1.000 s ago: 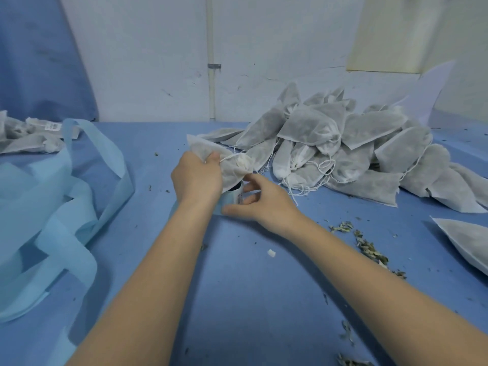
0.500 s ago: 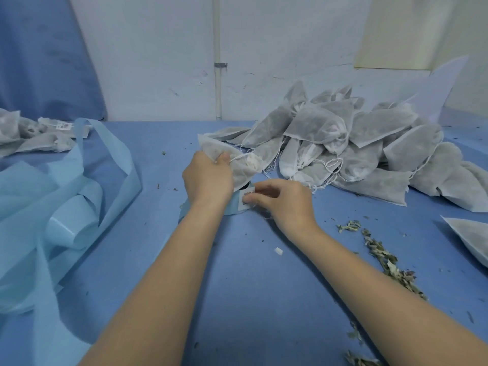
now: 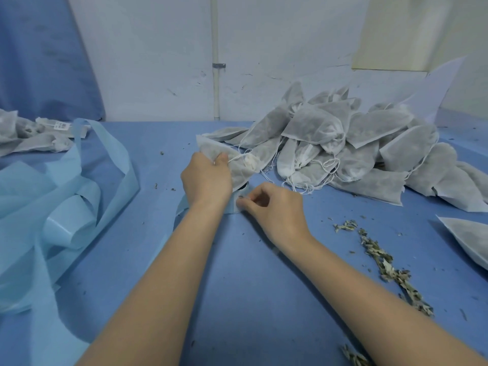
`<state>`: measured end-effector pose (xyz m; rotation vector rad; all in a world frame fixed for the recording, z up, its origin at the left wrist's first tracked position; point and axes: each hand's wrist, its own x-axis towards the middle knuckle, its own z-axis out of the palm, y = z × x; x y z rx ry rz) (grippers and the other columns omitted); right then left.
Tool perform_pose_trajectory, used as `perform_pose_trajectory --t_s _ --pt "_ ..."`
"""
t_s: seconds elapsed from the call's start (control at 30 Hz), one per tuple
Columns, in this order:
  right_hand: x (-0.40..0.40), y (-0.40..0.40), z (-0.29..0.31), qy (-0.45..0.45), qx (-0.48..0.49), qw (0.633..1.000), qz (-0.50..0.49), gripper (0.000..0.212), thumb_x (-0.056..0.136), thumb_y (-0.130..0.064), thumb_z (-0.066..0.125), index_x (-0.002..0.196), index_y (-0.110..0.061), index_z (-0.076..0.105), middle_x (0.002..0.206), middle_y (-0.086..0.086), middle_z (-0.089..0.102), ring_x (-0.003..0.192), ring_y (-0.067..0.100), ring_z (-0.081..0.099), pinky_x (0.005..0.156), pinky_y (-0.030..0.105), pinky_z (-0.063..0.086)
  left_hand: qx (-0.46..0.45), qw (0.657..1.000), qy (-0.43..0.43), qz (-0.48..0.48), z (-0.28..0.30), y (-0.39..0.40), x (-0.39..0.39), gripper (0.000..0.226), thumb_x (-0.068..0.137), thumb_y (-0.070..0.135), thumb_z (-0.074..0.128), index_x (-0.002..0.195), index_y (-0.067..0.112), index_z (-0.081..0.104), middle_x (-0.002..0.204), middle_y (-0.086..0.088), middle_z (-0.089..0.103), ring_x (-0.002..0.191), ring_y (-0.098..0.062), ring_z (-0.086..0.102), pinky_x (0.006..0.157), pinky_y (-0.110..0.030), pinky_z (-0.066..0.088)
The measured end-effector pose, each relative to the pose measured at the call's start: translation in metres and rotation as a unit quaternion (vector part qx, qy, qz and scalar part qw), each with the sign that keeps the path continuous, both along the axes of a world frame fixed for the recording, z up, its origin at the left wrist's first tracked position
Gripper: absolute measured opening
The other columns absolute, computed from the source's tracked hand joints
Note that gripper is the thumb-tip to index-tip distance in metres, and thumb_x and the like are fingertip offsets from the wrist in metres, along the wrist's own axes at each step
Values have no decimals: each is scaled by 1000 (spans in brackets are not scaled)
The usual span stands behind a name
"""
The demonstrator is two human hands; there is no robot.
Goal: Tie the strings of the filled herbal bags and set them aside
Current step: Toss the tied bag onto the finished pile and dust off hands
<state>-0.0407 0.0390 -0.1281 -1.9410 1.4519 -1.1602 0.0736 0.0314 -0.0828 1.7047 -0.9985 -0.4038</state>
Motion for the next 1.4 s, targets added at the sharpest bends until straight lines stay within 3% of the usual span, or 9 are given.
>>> perform_pose_trajectory --t_s 0.17,0.27,0.4,0.47,0.6,0.83,1.0,1.23,1.4 --pt "1 10 4 57 3 997 61 14 72 -27 82 75 -17 72 84 3 67 83 18 63 81 30 48 -6 1000 -6 -1 0 0 2 38 96 33 51 110 -2 53 117 -20 59 111 -33 51 62 -22 22" --pt "-4 13 10 73 48 989 118 18 67 -35 86 72 -26 71 97 -10 58 99 10 55 85 22 43 -15 1000 1 -7 0 0 3 35 95 33 51 108 0 54 115 -17 60 105 -31 52 63 -22 24" --pt "-17 13 27 72 14 993 91 22 63 -40 87 70 -35 66 141 -8 39 128 4 36 90 7 26 -60 997 27 -30 2 2 7 31 93 35 54 101 4 55 106 -9 60 97 -26 53 74 -26 35" --pt "-25 13 39 37 -41 995 77 22 64 -36 87 69 -36 65 140 -10 40 123 6 37 88 -2 22 -84 993 52 -65 4 3 8 32 91 35 57 103 5 58 104 -7 64 101 -28 58 89 -37 45" --pt "-38 13 55 -13 -120 989 83 23 68 -31 85 68 -38 63 135 -13 44 118 10 37 90 -2 23 -94 978 54 -179 7 12 1 25 88 30 64 101 9 63 100 -9 69 97 -28 64 91 -47 48" --pt "-49 6 61 4 -126 990 62 22 72 -28 81 70 -34 61 130 -9 47 117 10 34 89 -2 22 -82 954 43 -286 9 19 -7 14 87 26 66 93 14 69 89 -4 73 84 -17 66 79 -34 49" --pt "-52 1 59 -15 -123 990 63 18 73 -26 81 74 -30 63 123 -7 52 114 7 46 93 17 36 -76 934 104 -333 12 22 -12 11 89 19 62 87 12 71 83 -3 73 76 -12 65 72 -23 48" --pt "-54 -1 53 -104 -142 983 58 26 78 -20 78 79 -35 56 103 -12 63 97 8 60 89 22 45 -50 905 199 -373 14 23 -20 22 91 20 58 97 2 69 103 -17 70 99 -29 67 92 -38 49" --pt "-55 -1 51 -122 -133 981 74 29 78 -18 77 82 -37 56 92 -21 64 102 7 61 89 30 47 -36 902 189 -386 12 24 -19 17 79 -6 65 92 5 69 91 -9 72 83 -18 69 78 -25 53"
